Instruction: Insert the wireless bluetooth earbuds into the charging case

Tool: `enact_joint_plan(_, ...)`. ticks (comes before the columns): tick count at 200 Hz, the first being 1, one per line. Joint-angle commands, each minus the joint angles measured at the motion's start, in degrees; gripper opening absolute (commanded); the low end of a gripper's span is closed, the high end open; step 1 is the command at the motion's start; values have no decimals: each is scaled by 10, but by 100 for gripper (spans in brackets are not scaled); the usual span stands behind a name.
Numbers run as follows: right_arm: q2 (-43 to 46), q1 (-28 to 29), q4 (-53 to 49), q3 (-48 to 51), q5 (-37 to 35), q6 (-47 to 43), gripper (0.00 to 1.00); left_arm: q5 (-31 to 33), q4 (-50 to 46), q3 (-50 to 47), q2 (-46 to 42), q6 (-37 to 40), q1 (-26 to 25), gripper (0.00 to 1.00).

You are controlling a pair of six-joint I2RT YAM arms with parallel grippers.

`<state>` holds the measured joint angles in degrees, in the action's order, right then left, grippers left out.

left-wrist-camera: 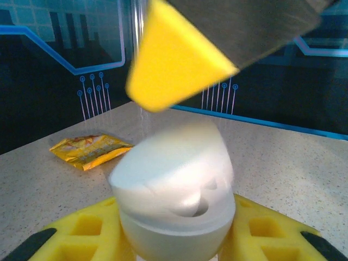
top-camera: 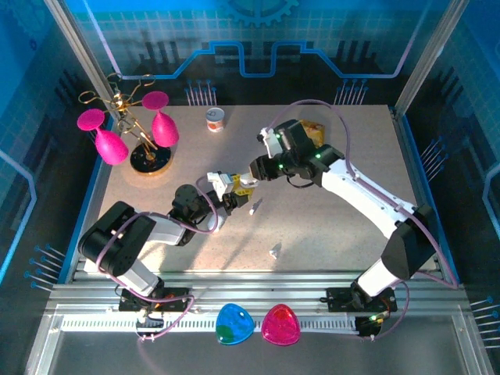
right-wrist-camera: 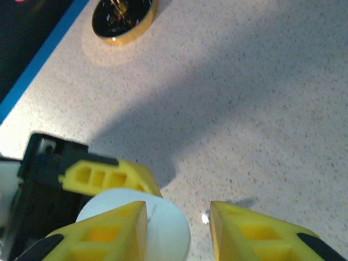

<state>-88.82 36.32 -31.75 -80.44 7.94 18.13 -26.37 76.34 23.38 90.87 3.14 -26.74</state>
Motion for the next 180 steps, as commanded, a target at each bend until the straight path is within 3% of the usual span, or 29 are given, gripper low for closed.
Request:
enact_joint_plan(1,45,0,-11,25,5,0,32,11,5,6,-18,1,2,21)
enact_joint_plan(29,74,-2,15,48,15,16,45,7,-15,14,-24,10,1,21)
enact_joint_plan(60,66,16,8,47,-16,5,70,6,-28,17,-31,15,-1,21)
enact_joint_plan(75,54,26,6,43,-29,2,77,7,-34,20,-35,17,-2,21)
enact_joint_plan(156,-19,58,11,12,-32,2,84,10,-43,22,-42,20,-6,21)
enact_joint_plan(180,-36,60,8,5,-34,2,78,8,-38,21,-40,18,-8,21)
